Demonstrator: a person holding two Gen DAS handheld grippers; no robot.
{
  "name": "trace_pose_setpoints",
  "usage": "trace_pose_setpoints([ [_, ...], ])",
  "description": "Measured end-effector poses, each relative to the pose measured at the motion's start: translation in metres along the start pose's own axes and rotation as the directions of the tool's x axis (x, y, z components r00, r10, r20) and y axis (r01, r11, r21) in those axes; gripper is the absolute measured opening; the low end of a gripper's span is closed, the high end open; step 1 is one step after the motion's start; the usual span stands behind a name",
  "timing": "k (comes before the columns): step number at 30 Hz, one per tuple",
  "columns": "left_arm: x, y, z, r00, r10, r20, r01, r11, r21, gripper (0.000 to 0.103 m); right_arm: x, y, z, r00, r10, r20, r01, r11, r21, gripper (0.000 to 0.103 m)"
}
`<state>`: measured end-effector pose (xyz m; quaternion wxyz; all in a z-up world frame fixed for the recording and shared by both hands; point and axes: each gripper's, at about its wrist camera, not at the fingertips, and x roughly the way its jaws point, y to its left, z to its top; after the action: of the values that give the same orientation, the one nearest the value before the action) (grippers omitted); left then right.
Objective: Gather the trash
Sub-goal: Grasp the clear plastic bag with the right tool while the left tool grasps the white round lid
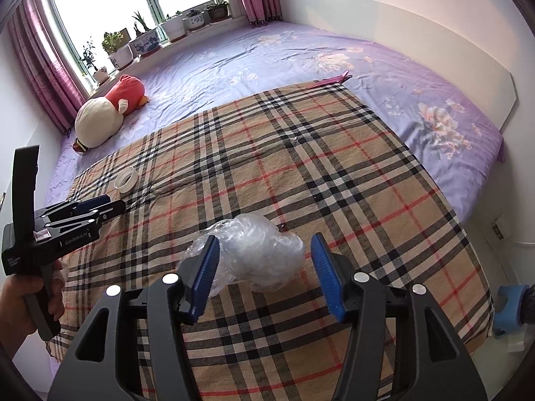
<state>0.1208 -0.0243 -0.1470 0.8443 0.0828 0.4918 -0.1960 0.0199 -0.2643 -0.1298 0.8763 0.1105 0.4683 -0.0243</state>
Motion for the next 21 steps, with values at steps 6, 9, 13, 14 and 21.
trace_pose_setpoints([
  [6, 0.019, 0.006, 0.026, 1.000, 0.023, 0.001, -0.023, 0.999, -0.034, 0.052, -0.004, 0.001, 0.005, 1.000, -0.010, 0.025, 0.010, 1.000, 0.000, 0.074],
  [9, 0.023, 0.007, 0.033, 1.000, 0.022, 0.004, -0.022, 0.999, -0.038, 0.043, -0.007, -0.001, 0.008, 0.999, -0.015, 0.034, 0.015, 1.000, 0.004, 0.074],
  [13, 0.017, 0.006, 0.025, 1.000, 0.017, 0.004, -0.017, 0.999, -0.029, 0.039, -0.013, -0.004, 0.006, 0.999, -0.017, 0.045, 0.017, 1.000, 0.013, 0.076],
  [14, 0.014, 0.005, 0.020, 1.000, 0.022, 0.006, -0.022, 1.000, -0.017, 0.039, -0.013, -0.006, 0.006, 0.999, -0.015, 0.044, 0.014, 1.000, 0.018, 0.076],
  [21, -0.007, 0.003, -0.009, 1.000, 0.002, -0.003, -0.002, 1.000, -0.027, 0.039, -0.013, -0.005, -0.005, 1.000, -0.004, 0.031, 0.004, 1.000, 0.026, 0.076],
])
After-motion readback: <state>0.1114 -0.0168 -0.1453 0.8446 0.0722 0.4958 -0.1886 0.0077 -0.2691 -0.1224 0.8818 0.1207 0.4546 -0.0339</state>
